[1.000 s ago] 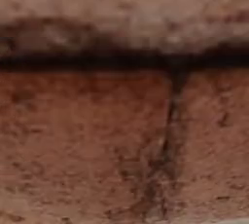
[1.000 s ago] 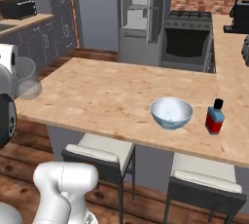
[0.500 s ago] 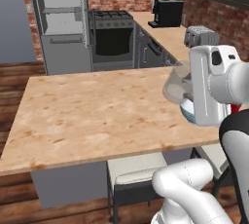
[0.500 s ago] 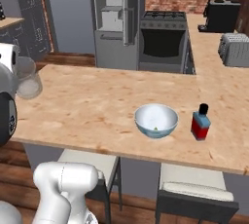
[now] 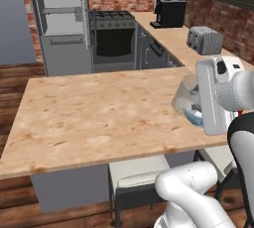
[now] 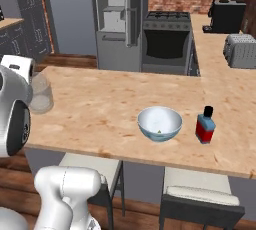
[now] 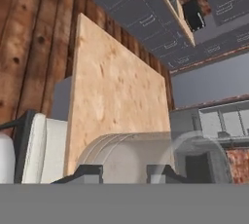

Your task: There is a bowl on the dining counter. Grab a lemon wedge from the fridge and place it in the bowl. Then get the liquor bottle and glass cup from the cabinet and place them next to the bowl.

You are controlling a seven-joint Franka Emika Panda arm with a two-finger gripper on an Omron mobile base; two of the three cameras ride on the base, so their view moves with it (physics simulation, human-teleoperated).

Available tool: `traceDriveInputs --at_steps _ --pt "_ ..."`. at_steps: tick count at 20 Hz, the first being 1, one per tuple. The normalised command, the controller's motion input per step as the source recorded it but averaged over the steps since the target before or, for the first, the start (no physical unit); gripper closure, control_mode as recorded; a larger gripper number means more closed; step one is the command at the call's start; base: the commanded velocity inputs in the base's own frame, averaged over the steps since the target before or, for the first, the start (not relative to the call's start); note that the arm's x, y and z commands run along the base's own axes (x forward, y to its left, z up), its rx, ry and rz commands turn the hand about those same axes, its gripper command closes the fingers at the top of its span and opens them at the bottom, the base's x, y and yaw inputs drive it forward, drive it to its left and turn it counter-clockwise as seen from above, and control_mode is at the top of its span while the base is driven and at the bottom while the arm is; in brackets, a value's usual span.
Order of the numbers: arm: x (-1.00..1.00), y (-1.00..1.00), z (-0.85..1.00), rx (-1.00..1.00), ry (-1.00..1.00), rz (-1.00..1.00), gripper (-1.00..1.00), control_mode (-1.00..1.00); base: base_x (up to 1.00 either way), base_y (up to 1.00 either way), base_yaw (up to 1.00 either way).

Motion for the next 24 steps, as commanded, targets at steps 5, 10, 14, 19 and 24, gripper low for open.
traceDriveInputs --at_steps 5,10,14,19,24 --pt "0.25 -0.50 -0.44 0.00 0.05 0.02 1.00 -1.00 0.00 0.00 0.00" --pt "0.19 -0.67 -0.39 0.00 0.00 0.11 1.00 -1.00 0.00 0.00 0.00" --pt "0.34 -0.61 -0.48 -0.05 0.00 0.10 1.00 -1.00 0.00 0.00 0.00" --pt "0.56 -0.27 -0.51 -0.13 0.01 0.07 1.00 -1.00 0.00 0.00 0.00" --pt "0.58 -0.01 -0.51 -0.17 0.00 0.02 1.00 -1.00 0.00 0.00 0.00"
